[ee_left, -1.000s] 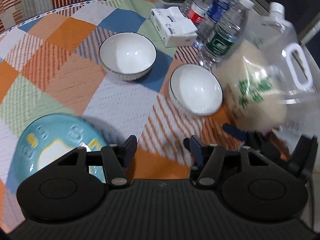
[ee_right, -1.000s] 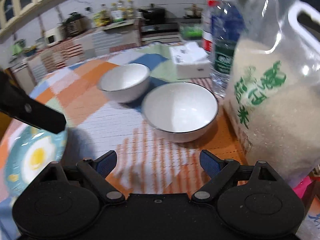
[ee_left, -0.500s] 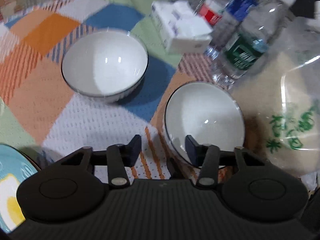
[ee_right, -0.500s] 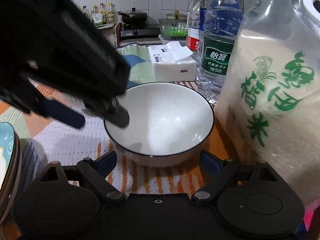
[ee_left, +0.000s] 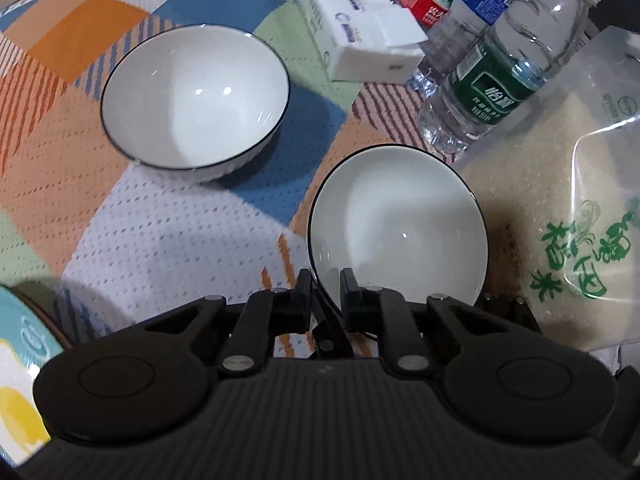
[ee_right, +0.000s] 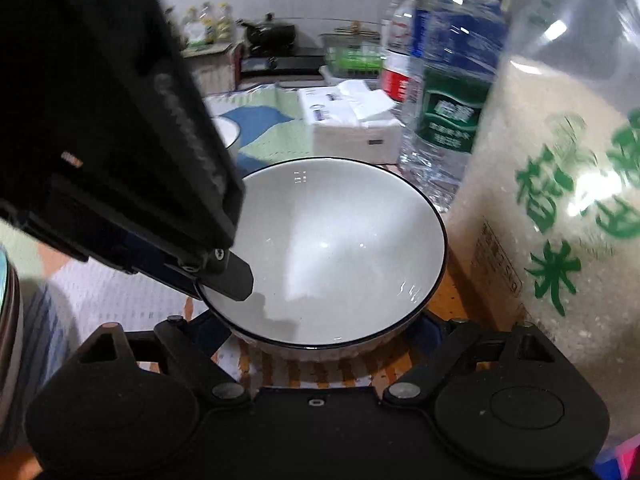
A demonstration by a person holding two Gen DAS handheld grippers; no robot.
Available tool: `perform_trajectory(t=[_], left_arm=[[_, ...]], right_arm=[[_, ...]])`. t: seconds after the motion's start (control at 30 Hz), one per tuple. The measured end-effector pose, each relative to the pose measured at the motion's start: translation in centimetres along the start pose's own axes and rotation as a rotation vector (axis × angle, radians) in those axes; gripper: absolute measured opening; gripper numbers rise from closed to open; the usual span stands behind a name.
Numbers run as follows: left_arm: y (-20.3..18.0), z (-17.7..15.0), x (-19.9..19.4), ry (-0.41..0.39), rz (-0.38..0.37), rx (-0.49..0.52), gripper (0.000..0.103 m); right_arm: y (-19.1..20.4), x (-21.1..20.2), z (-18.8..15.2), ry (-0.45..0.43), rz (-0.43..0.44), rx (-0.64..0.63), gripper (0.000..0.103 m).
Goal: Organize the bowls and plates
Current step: 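Lift the second white bowl with both grippers and carry it to the first bowl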
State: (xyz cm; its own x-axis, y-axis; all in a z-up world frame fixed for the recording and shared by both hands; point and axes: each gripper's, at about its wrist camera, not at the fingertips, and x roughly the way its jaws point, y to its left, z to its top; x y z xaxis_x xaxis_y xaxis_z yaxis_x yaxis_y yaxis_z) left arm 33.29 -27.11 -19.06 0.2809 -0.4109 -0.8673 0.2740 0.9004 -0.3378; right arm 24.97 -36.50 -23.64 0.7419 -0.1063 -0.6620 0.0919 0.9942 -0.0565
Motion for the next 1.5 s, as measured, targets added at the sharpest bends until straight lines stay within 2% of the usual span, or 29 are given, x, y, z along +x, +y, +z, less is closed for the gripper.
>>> perform_trajectory(t=[0.1,0.2,0.37,0.47,0.6,0.77,1.0,1.17,1.3,1.4,1.5], left_arm=[[-0.3,-0.5,-1.0,0.008,0.004,0.044,0.013],[-0.9,-1.0,-2.7,0.010,0.021,0.103,0.013],[-1.2,-2.1,-6.4,0.010,0.020,0.146,0.014],[-1.0,-3.3,-8.9,0.014,0.028,0.160,0.014],[0.0,-5.4,-12.3,-0.010,-0.004,0.154,0.015],[0.8,-7.9,-15.7,-0.008,-0.008,0.154,0.015],[2.0,-11.5,-19.6,0.001,-0.016,0.173,0.015],[3.5,-14.1,-20.9,0.032,-0.018,0.149,0.015],[4.9,-16.7,-21.2,0.056,-0.022,0.142,0.015],[5.9,-18.2,-20.4,0.094,-0.034,0.105,0.015],[6.3,-19.0,-19.2,0.125,-0.031,0.091,0.015]], right_arm=[[0.0,-0.9,0.0,0.016,0.015,0.023,0.092],[0.6,-2.4,0.1,0.008,0.010,0.014,0.092],[1.3,-5.9,0.3,-0.018,0.028,0.026,0.092],[2.1,-8.1,0.2,-0.025,0.048,0.011,0.092],[2.9,-11.4,-0.2,-0.045,0.088,0.009,0.091],[4.6,-14.7,-0.8,-0.078,0.087,-0.057,0.090],[6.4,-19.5,-2.0,-0.065,0.129,-0.084,0.090],[8.2,-22.3,-3.7,-0.035,0.172,-0.148,0.090],[9.5,-23.3,-5.8,-0.007,0.223,-0.270,0.090],[9.6,-23.3,-6.8,0.022,0.276,-0.265,0.090],[9.8,-22.7,-7.8,0.058,0.283,-0.264,0.090]])
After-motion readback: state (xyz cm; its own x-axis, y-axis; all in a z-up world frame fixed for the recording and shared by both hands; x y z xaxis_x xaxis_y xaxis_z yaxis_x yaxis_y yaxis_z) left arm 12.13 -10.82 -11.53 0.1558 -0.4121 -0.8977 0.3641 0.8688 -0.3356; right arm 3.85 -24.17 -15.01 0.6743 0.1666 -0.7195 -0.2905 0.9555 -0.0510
